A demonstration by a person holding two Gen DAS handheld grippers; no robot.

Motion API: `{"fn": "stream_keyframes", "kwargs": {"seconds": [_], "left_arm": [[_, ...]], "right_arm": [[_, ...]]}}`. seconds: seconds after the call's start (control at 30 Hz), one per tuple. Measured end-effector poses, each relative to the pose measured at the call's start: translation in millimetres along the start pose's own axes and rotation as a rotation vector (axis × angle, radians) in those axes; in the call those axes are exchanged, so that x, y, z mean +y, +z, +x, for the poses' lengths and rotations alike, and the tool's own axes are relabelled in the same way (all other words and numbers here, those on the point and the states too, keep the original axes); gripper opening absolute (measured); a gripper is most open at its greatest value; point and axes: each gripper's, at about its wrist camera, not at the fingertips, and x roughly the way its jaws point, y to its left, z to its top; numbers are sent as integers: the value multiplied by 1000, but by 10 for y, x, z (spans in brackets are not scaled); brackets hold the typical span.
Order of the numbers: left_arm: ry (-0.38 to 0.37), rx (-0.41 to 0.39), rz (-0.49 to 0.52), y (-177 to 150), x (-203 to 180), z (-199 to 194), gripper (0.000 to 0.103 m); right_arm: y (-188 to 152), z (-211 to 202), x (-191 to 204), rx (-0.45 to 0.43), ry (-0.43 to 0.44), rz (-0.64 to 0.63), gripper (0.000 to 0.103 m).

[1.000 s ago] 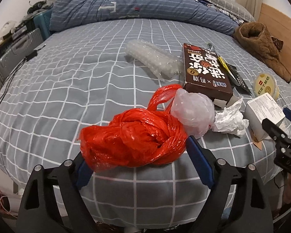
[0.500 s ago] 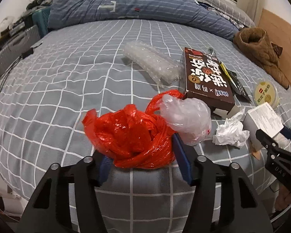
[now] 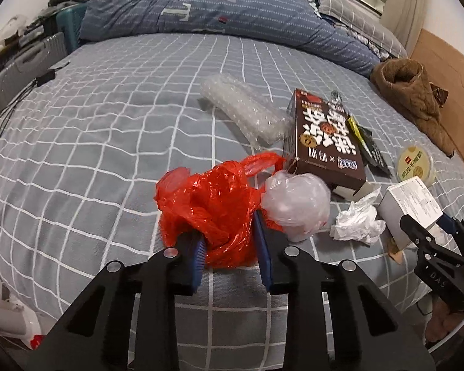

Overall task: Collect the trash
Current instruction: 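Lift the red bag with the left tool while the right tool lifts the white box toward the bin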

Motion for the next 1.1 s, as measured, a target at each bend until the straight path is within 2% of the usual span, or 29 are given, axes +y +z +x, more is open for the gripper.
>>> {"fn": "stream_keyframes", "kwargs": {"seconds": [0.3, 0.63, 0.9, 1.1], "left_arm": [[23, -30, -13, 27, 56, -171, 27], [39, -102, -12, 85, 110, -481, 27], [44, -146, -11, 59, 68, -812, 27], [34, -147, 7, 2, -54, -1018, 27]], "right_arm": [[60, -169, -16, -35, 17, 16, 70], [78, -376, -104, -76, 24, 35, 70], [87, -715, -236, -126, 35, 84, 70], [20, -1044, -282, -145, 42, 95, 70]]}}
